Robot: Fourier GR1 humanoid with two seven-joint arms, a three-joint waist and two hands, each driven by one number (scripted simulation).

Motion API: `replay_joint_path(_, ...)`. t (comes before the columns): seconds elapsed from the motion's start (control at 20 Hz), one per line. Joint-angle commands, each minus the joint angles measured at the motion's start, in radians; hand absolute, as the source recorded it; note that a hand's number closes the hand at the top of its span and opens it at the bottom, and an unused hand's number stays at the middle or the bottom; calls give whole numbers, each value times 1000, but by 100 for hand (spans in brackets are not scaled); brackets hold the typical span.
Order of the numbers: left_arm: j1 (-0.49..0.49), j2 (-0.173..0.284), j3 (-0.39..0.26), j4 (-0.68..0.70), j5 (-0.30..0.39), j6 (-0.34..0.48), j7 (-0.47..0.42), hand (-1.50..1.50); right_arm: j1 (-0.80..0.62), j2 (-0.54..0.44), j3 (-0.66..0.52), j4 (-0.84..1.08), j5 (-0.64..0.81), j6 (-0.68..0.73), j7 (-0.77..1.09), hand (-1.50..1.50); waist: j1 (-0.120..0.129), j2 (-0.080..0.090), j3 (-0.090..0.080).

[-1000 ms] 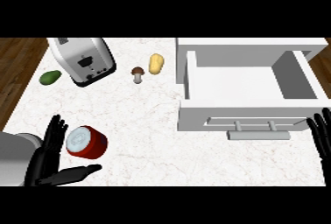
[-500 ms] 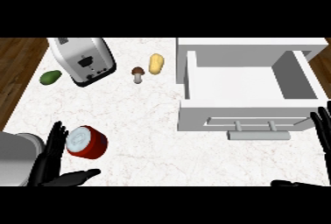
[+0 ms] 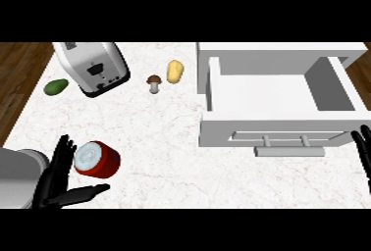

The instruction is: Pick up the can, place it into the drawer and close the drawer

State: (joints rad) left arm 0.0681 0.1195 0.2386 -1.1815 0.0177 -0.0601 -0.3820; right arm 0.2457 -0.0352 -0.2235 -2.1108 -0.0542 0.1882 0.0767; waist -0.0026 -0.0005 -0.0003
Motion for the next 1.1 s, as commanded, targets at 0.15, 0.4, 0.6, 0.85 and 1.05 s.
replay_joint_path(0.15, -91, -22, -14, 181, -39, 59, -95, -150, -4, 6, -16, 7, -8, 14, -3, -150, -1, 1, 0)
replay_joint_path(0.4, -96, 6, -12, 103, 9, 32, -7, -150, 7, 9, -8, -25, -4, 32, 22, -150, 0, 0, 0)
replay_joint_path(0.6, -70, 12, -13, 131, 17, 8, -56, -150, 5, 34, 34, 40, 54, -16, -51, -150, 2, 0, 0)
replay_joint_path(0.85, -135, 17, -14, 181, 23, 39, -43, -150, 25, 10, -23, -47, -8, 31, 19, -150, 0, 0, 0)
replay_joint_path(1.05, -234, 2, -29, 246, 7, 60, -44, -150, -60, -17, -30, 21, -27, 2, 42, -150, -1, 1, 0)
